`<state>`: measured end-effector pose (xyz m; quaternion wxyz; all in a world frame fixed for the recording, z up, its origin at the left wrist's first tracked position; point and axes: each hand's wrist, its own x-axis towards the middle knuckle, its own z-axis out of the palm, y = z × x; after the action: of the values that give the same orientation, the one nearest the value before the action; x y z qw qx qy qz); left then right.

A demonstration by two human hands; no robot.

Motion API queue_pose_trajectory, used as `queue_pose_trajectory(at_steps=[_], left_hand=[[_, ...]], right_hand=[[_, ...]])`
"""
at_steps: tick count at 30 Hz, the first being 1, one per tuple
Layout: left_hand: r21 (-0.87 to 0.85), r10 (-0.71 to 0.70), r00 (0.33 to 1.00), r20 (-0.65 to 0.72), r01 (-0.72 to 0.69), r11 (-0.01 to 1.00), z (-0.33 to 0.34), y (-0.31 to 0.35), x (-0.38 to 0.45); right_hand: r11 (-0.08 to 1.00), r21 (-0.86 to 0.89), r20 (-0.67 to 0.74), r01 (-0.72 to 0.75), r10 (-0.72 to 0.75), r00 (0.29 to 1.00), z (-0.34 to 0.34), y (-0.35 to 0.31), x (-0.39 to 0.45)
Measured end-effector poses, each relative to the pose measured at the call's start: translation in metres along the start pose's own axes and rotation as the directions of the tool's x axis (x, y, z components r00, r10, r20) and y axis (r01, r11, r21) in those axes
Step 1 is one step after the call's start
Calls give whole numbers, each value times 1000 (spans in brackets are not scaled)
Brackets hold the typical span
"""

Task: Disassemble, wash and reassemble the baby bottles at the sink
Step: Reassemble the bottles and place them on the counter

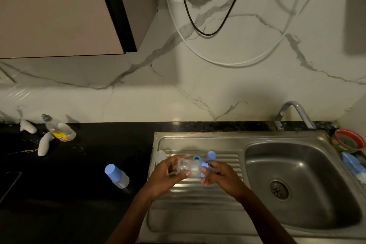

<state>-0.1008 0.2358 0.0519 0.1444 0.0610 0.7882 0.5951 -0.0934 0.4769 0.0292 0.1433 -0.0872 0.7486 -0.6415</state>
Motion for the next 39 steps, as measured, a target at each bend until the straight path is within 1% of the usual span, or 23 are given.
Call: queue_pose_trajectory(at_steps=[3, 8, 9, 11, 13, 14, 15, 17, 19, 21, 22, 24, 27, 29, 30, 31, 32, 34, 35, 36, 37, 38, 39], left_hand=[[30, 54, 998, 28, -55, 998, -2, 1, -1], [80, 100, 995, 10, -101, 992, -5, 11, 7], [97, 114, 993, -11, -112, 989, -4, 14, 10], [194, 150, 980, -127, -124, 973, -5, 14, 15], [329, 206, 949, -238, -121, 937, -6, 9, 17], [388, 242, 939, -243, -134, 912, -6, 8, 16], [428, 251, 941, -229, -134, 894, -5, 9, 14], [494, 197, 965, -171, -89, 865, -1, 6, 13], [546, 142, 982, -122, -53, 836, 7, 4, 16], [570, 109, 989, -104, -30, 821, 14, 9, 16], [584, 102, 990, -98, -26, 811, 16, 7, 18], [591, 75, 994, -80, -13, 806, 16, 2, 21], [569, 92, 993, -71, -36, 821, 3, 12, 17], [503, 154, 981, -121, -73, 861, -14, 20, 21], [483, 226, 959, -169, -119, 868, -22, 26, 25], [480, 322, 922, -216, -187, 857, -29, 39, 28], [482, 419, 866, -272, -254, 839, -31, 55, 28], [493, 586, 715, -380, -379, 783, -28, 84, 26], [518, 648, 645, -406, -421, 744, -25, 91, 26], [538, 677, 608, -415, -437, 721, -21, 91, 26], [550, 679, 621, -391, -434, 714, -17, 86, 26], [539, 626, 708, -328, -403, 739, -13, 72, 28], [539, 526, 823, -213, -350, 766, -10, 55, 32]], right_hand=[[992, 94, 102, -83, 74, 992, -4, 3, 5], [985, 126, 45, -121, 117, 992, -9, 1, 17], [991, 75, -26, -111, 113, 993, -12, 2, 19], [985, -129, -260, -115, 79, 963, -18, 9, 24], [903, -376, -451, -206, 16, 892, -25, 23, 25], [851, -465, -492, -244, -20, 870, -26, 32, 25], [807, -537, -481, -245, -55, 875, -23, 42, 25], [720, -660, -353, -213, -46, 935, -10, 62, 27], [639, -744, -209, -195, 54, 976, 4, 80, 30], [593, -782, -146, -189, 120, 982, 15, 95, 34], [594, -780, -151, -199, 130, 980, 18, 101, 37], [668, -696, -195, -263, 176, 965, 18, 109, 37], [767, -577, -257, -280, 155, 954, 6, 90, 37], [792, -571, -298, -218, 48, 953, -12, 49, 40], [788, -597, -340, -151, -78, 937, -22, 23, 41], [789, -610, -402, -71, -232, 886, -31, -9, 41], [772, -635, -474, 22, -412, 778, -38, -43, 36], [674, -708, -555, 210, -716, 423, -45, -99, 24], [617, -738, -563, 271, -786, 257, -44, -113, 19], [579, -761, -555, 293, -814, 170, -43, -115, 16], [582, -763, -549, 281, -813, 193, -41, -107, 15], [637, -735, -547, 231, -759, 352, -38, -89, 15], [709, -693, -517, 131, -615, 595, -37, -66, 13]])
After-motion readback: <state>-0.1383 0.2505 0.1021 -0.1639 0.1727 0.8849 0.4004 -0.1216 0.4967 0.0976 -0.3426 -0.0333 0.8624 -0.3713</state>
